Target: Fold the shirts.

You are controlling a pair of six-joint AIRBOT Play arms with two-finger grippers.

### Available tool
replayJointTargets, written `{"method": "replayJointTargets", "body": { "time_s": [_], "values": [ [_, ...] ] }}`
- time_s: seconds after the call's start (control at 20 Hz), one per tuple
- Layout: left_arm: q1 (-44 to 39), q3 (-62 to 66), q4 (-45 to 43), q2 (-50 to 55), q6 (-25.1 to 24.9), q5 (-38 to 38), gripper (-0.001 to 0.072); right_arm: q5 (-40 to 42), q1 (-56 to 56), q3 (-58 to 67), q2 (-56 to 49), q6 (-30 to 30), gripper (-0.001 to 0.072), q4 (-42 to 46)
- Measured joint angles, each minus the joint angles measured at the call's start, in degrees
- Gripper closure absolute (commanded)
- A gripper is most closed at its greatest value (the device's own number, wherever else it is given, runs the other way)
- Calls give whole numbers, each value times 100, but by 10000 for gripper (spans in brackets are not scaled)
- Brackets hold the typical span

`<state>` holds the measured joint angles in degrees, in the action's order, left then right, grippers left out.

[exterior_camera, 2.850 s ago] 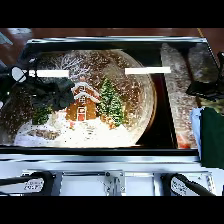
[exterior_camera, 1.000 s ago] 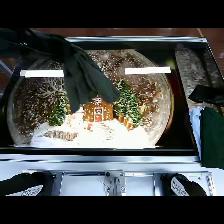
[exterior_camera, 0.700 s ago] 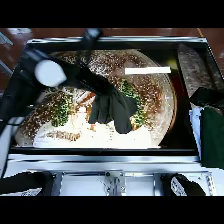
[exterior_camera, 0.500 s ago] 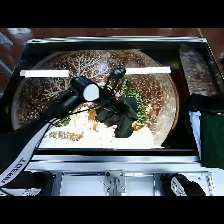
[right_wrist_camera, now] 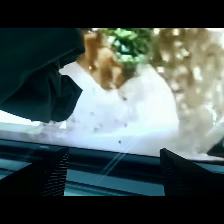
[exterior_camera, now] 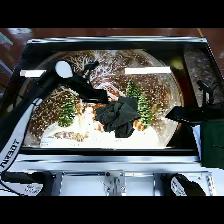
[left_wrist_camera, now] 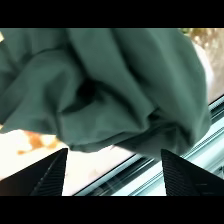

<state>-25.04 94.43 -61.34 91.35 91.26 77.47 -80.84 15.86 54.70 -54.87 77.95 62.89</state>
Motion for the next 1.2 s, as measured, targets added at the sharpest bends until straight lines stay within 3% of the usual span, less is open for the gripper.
{"method": "replayJointTargets", "body": {
  "time_s": [0.3,0.6,1.0,1.05,1.15,1.2],
  "values": [
    [927,-1067,203,-203,-299,420,-8,658,0,-470,0,-90,30,-450],
    [1110,-2544,1220,-13,-680,-691,-8,1403,0,-850,-243,-166,29,-951],
    [1034,-2959,2848,787,-1246,-1751,-3,1711,-227,-918,-1480,-629,29,-2312],
    [1025,-2968,2966,844,-1270,-1858,57,1768,-369,-918,-1598,-688,29,-2402],
    [1021,-2981,3156,922,-1307,-2092,430,1963,-662,-920,-1775,-793,29,-2503],
    [1014,-2983,3226,946,-1322,-2179,545,2092,-798,-920,-1834,-822,29,-2542]
  ]
}}
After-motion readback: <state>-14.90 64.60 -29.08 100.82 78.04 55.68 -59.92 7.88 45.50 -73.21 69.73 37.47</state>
